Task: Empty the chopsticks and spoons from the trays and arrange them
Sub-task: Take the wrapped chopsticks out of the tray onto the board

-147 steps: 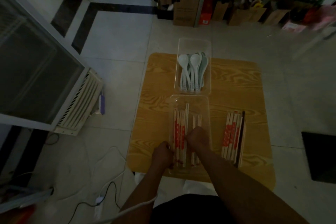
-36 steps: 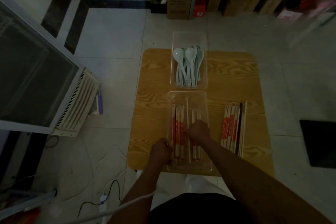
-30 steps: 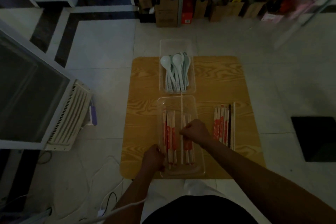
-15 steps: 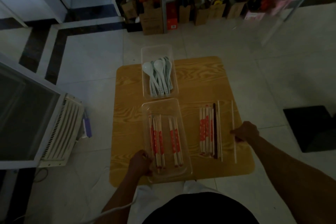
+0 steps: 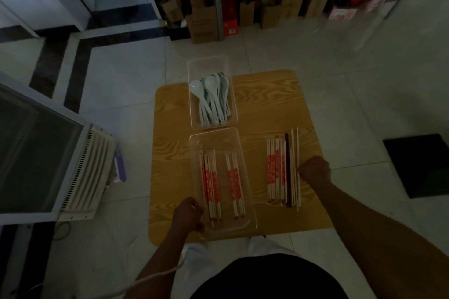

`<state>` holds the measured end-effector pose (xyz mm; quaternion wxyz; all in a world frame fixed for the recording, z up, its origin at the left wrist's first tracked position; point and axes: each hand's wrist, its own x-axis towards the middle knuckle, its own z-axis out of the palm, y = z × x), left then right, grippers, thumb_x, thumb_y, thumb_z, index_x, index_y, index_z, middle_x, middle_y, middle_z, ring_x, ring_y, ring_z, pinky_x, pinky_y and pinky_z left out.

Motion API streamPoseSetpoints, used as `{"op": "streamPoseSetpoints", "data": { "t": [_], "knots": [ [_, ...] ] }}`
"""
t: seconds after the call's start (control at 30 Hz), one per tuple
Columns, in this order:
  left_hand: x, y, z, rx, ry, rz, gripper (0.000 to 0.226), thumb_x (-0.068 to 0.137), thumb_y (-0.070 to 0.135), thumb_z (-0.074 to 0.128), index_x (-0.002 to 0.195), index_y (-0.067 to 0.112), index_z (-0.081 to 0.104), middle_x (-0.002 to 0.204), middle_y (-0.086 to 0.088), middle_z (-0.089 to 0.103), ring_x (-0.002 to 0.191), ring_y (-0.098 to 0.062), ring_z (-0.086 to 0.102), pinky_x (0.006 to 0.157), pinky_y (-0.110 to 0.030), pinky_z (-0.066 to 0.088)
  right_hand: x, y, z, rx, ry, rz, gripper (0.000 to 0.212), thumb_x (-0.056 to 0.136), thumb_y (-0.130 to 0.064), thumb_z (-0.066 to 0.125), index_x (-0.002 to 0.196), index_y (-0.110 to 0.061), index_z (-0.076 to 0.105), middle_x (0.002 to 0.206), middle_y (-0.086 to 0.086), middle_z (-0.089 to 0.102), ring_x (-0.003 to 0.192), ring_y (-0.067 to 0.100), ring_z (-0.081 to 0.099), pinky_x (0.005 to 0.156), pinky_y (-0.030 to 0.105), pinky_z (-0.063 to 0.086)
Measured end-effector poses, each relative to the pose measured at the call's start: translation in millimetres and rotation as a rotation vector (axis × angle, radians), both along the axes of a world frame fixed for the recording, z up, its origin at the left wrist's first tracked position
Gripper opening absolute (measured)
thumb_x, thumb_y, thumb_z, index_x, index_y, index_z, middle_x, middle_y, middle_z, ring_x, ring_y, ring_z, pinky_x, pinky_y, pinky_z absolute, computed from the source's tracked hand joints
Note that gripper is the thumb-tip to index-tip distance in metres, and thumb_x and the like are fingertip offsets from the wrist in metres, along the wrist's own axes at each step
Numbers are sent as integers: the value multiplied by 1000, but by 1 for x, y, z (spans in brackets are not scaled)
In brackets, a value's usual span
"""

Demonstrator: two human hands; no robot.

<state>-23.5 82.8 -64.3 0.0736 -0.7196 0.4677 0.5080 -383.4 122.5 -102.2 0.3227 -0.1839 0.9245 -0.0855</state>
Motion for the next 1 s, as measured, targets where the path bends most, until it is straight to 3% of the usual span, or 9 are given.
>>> {"op": "streamPoseSetpoints", "data": {
  "t": [0.37, 0.57, 0.67, 0.77, 0.83, 0.93, 1.0],
  "knots": [
    [3, -3, -3, 3, 4, -32, 10, 90, 8, 61, 86, 11, 53, 84, -24, 68, 53, -27, 69, 45, -32, 56, 10, 4, -2, -16, 74, 14, 22, 89, -13, 61, 100, 3, 68, 109, 22, 68, 100, 37, 66, 79, 38, 54],
    [1, -4, -7, -6, 12, -14, 12, 92, 11, 59, 82, 12, 53, 78, -19, 67, 48, -24, 67, 51, -34, 58, 9, 4, 2, -37, 70, 4, 23, 92, -9, 53, 102, 8, 65, 111, 23, 65, 102, 37, 64, 81, 37, 53],
    [-3, -6, -6, -58, 12, -22, 14, 92, 11, 58, 80, 15, 52, 83, -17, 67, 57, -27, 69, 57, -37, 59, 16, -9, 16, -130, 109, 8, 23, 92, -10, 53, 94, 6, 70, 100, 20, 69, 93, 36, 67, 69, 31, 49],
    [-7, -8, -5, -60, 31, -21, 9, 94, 12, 57, 85, 14, 53, 90, -16, 66, 56, -25, 68, 51, -33, 56, 34, -30, 27, -245, 190, 123, 25, 91, -17, 55, 88, -3, 75, 87, 14, 72, 80, 31, 70, 61, 25, 45],
    [-8, -10, -6, -46, 29, -18, 5, 94, 13, 57, 90, 12, 55, 91, -15, 66, 55, -23, 68, 46, -29, 53, 54, -42, 35, -331, 222, 235, 25, 94, -18, 54, 90, -5, 74, 87, 12, 72, 78, 28, 68, 64, 28, 47],
    [-8, -10, -8, -54, 31, -6, 8, 93, 13, 58, 86, 13, 55, 87, -13, 64, 57, -25, 69, 52, -33, 58, 97, -53, 43, -442, 147, 399, 20, 93, -16, 56, 94, -9, 75, 89, 7, 72, 81, 23, 66, 75, 33, 53],
    [-7, -10, -8, -58, 36, 5, 5, 94, 14, 56, 91, 10, 57, 90, -13, 65, 59, -27, 70, 55, -35, 59, 128, -55, 40, -460, 67, 479, 19, 92, -16, 57, 91, -9, 74, 85, 6, 71, 78, 20, 65, 75, 35, 55]
  ]
}}
